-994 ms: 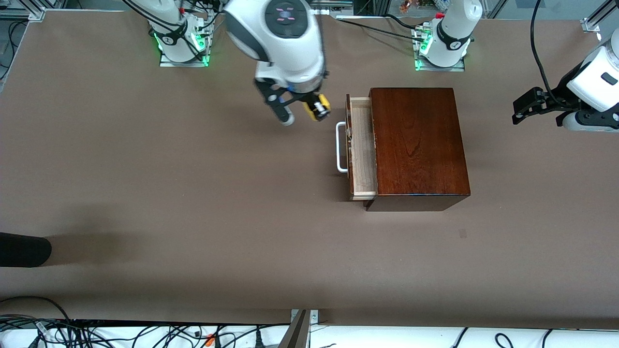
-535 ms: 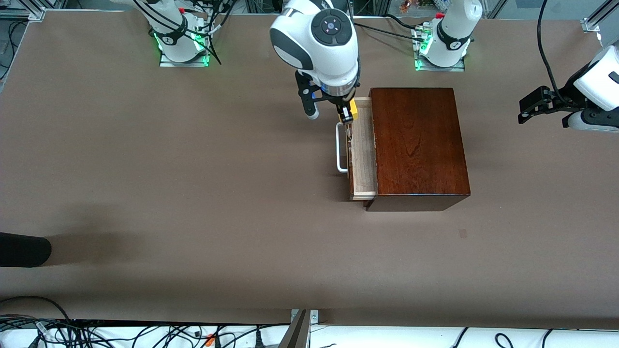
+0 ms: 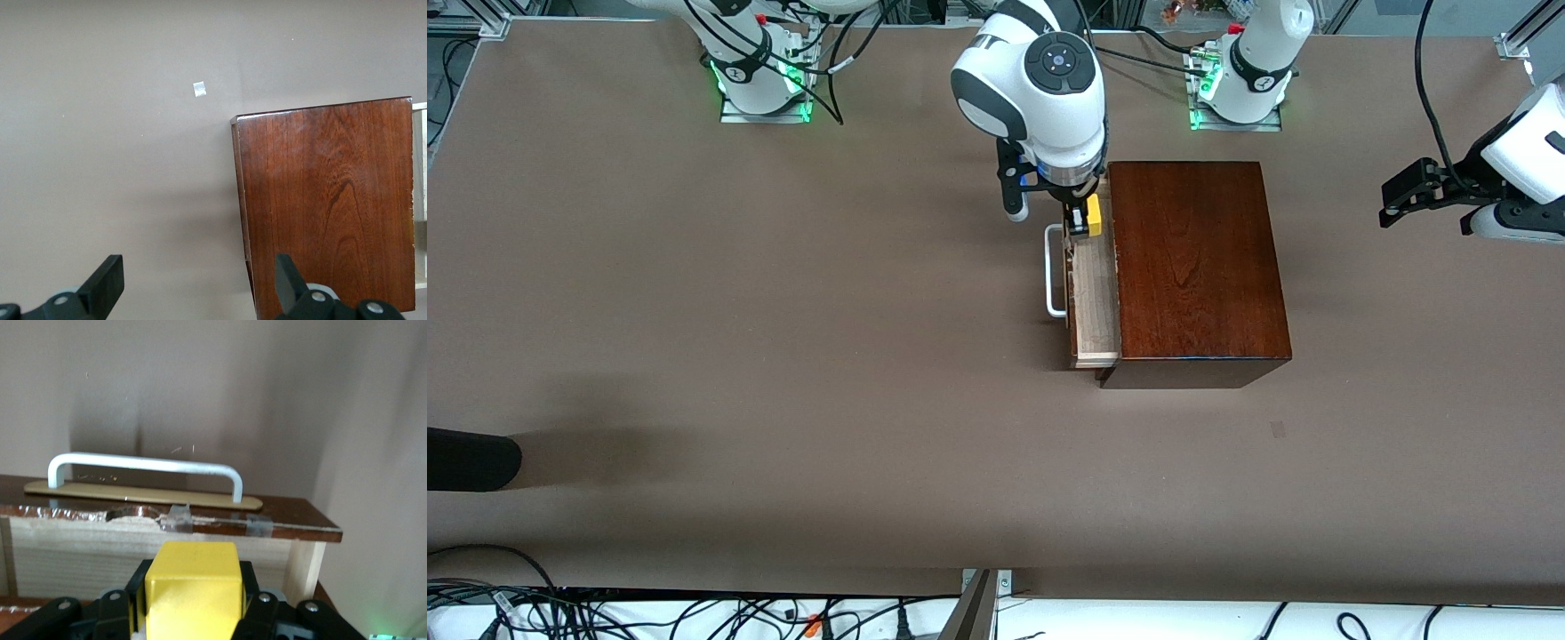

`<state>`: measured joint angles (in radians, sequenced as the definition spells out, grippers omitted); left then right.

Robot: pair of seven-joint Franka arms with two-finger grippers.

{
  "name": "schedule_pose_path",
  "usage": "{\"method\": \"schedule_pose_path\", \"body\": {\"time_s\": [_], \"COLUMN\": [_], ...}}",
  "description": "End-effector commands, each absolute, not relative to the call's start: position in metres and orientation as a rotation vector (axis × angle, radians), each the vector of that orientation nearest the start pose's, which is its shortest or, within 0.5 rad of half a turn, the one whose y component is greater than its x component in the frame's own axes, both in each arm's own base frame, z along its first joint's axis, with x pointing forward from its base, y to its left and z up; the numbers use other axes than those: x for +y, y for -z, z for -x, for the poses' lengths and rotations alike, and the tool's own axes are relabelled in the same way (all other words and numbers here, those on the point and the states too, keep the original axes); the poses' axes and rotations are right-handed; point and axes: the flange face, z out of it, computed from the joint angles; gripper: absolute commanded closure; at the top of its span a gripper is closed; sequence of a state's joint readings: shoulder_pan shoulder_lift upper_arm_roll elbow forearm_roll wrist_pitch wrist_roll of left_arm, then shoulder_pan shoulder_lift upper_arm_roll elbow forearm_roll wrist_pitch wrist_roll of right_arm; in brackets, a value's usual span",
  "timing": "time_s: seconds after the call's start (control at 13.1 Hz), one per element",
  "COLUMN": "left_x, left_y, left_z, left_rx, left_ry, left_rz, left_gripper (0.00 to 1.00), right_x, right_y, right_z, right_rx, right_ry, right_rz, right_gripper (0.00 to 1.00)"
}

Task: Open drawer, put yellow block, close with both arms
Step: 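Lower the cube into the drawer and open the right gripper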

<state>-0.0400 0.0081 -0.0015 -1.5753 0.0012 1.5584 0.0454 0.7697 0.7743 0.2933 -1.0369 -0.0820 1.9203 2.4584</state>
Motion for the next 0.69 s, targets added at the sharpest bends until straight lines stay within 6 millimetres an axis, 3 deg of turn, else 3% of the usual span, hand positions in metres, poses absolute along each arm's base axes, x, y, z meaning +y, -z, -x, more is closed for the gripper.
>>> {"method": "schedule_pose_path", "body": {"time_s": [0.0,0.61], "left_x": [-0.024,-0.026], "left_y": [-0.624,-0.624], "left_z": [-0.55,-0.55], "left_rx": [0.169,0.169], "left_ry": [-0.029,-0.029], "left_rz": [3.143,3.143], "left_gripper": [0.0,0.0], "right_x": [0.64,0.646], "right_y": [-0.402,-0.362], "right_z": [-0.448,-0.452], "right_rx": [2.029,2.037], "right_ry": [-0.2,-0.184], "right_rz": [2.206,2.203], "right_gripper": [1.0,1.0]}}
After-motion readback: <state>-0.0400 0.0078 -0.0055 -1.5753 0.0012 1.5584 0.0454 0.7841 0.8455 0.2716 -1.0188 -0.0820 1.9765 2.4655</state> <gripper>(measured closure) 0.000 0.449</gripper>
